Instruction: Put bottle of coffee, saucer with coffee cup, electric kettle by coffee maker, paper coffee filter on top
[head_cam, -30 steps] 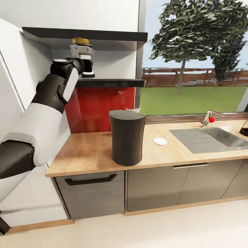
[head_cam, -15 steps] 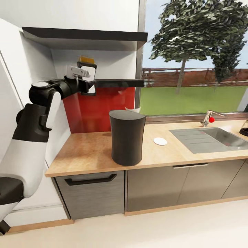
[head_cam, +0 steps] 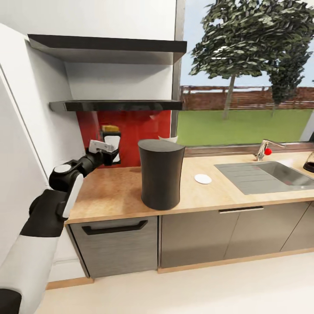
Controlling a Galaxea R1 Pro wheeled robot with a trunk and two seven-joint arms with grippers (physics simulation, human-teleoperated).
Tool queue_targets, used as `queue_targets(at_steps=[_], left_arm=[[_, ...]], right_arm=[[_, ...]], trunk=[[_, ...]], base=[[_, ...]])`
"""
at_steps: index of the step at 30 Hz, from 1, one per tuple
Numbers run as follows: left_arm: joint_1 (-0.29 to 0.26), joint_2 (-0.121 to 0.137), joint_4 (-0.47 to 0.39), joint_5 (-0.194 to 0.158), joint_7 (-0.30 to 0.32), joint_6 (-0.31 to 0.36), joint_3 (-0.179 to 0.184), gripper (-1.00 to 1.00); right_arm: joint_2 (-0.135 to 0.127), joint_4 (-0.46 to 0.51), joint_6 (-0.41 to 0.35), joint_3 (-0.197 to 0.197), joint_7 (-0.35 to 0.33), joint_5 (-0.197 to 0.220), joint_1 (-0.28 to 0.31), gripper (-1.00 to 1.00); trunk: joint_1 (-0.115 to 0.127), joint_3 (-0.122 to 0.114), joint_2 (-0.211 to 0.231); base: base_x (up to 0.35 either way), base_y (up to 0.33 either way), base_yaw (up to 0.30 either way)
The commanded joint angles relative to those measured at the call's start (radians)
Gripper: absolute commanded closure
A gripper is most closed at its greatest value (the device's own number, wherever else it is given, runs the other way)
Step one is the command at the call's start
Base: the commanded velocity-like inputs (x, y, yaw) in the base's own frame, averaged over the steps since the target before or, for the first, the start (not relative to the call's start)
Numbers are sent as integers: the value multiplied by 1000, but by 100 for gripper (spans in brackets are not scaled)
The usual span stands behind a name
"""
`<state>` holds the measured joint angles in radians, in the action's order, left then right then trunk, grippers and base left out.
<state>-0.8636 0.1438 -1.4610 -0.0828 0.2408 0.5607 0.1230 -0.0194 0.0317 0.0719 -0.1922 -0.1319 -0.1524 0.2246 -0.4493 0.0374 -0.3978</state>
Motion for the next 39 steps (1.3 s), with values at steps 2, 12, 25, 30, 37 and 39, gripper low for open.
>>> queue_targets(at_steps=[2,12,25,30,37,39], left_arm=[[49,-1,6,-7,-68,-53,1,100],[129,-14,219,-5,-249,-290,5,100],[152,-17,425,-8,-273,-439,9,100],[152,-18,495,-9,-272,-509,9,100],[152,-16,568,-10,-266,-545,7,100],[152,-14,589,-8,-264,-562,7,100]], right_arm=[[0,-1,14,-9,-3,-10,1,-100],[-7,-2,17,-9,-4,-10,1,-100],[-9,-3,16,-9,-4,-10,1,-100],[-8,-3,15,-9,-3,-10,1,-100],[-8,-3,13,-8,-5,-10,1,-100],[-8,-3,13,-7,-5,-10,1,-100]], trunk=[[-1,2,-2],[-1,2,-2],[-1,2,-2],[-1,2,-2],[-1,2,-2],[-1,2,-2]], base=[[0,0,0],[0,0,0],[66,0,-14],[313,23,-211],[257,170,-39],[59,56,-1]])
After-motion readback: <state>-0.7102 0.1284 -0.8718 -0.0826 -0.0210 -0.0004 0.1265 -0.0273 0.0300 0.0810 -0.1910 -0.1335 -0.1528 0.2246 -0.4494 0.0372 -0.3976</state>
